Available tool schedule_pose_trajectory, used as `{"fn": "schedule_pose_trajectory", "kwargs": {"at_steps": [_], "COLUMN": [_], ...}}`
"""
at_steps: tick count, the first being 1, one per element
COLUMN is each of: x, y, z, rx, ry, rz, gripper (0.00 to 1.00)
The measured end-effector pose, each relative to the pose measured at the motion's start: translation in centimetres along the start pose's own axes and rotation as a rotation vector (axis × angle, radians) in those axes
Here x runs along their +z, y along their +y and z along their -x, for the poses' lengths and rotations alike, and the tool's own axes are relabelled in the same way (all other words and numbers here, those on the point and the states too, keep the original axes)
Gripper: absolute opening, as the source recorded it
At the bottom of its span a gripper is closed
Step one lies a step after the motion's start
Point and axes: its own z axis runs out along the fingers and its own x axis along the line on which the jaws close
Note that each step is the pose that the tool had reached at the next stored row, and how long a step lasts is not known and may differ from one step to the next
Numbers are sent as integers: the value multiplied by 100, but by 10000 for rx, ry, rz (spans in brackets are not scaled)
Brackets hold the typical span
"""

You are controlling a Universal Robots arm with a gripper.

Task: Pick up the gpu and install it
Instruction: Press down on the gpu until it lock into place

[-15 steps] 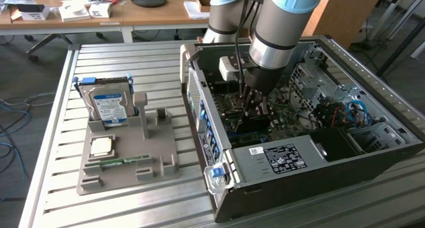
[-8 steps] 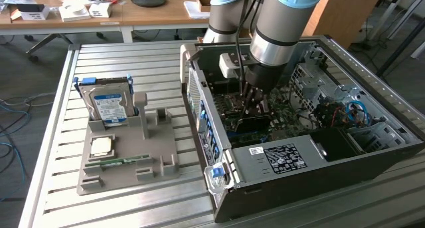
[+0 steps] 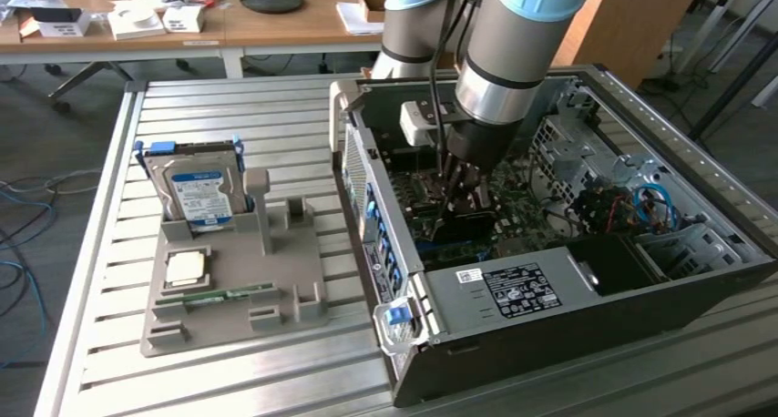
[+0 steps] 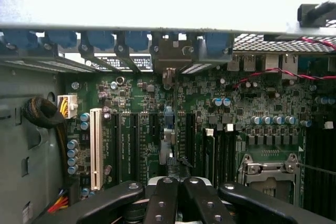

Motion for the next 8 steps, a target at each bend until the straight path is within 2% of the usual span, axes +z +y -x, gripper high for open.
{"fn": "schedule_pose_trajectory", "kwargs": {"at_steps": [8], "x": [-1], "y": [-34], "z": [1], "rx": [-13], "ry": [-2], "rz": [1], "gripper": [11]}}
